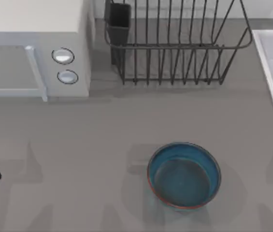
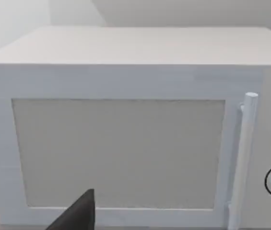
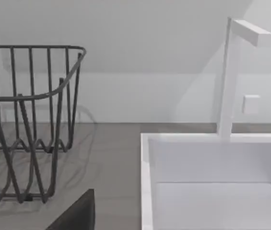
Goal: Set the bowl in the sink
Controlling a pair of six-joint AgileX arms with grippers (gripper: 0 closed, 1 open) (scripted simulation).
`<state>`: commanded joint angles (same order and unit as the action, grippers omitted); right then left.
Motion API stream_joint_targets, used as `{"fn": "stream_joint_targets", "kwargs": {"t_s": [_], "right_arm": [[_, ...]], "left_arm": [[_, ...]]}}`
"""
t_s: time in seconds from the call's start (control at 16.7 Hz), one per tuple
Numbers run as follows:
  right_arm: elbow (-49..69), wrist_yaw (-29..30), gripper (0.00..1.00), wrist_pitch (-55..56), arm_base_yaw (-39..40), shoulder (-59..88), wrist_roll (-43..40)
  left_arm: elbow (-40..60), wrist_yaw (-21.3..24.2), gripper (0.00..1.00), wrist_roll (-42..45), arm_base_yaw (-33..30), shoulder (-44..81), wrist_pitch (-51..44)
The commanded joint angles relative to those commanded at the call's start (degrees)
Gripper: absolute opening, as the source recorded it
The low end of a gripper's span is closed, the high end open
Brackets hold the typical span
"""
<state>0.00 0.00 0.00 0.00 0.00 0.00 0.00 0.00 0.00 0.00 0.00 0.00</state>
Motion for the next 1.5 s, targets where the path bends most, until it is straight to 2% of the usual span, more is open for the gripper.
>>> {"fn": "stream_joint_targets", "kwargs": {"t_s": [0.24, 0.48, 1.14, 1.5], "right_arm": [[1.8, -0.1, 1.0, -1.7, 1.0, 1.9, 0.9], [12.2, -0.1, 1.0, -11.0, 5.8, 12.8, 5.7], [57.1, -0.3, 1.0, -52.0, 25.5, 75.7, 26.2], [75.1, -0.1, 1.0, -66.3, 33.0, 95.9, 33.8]], "left_arm": [[0.0, 0.0, 1.0, 0.0, 0.0, 0.0, 0.0], [0.0, 0.0, 1.0, 0.0, 0.0, 0.0, 0.0], [0.0, 0.0, 1.0, 0.0, 0.0, 0.0, 0.0], [0.0, 0.0, 1.0, 0.0, 0.0, 0.0, 0.0]]}}
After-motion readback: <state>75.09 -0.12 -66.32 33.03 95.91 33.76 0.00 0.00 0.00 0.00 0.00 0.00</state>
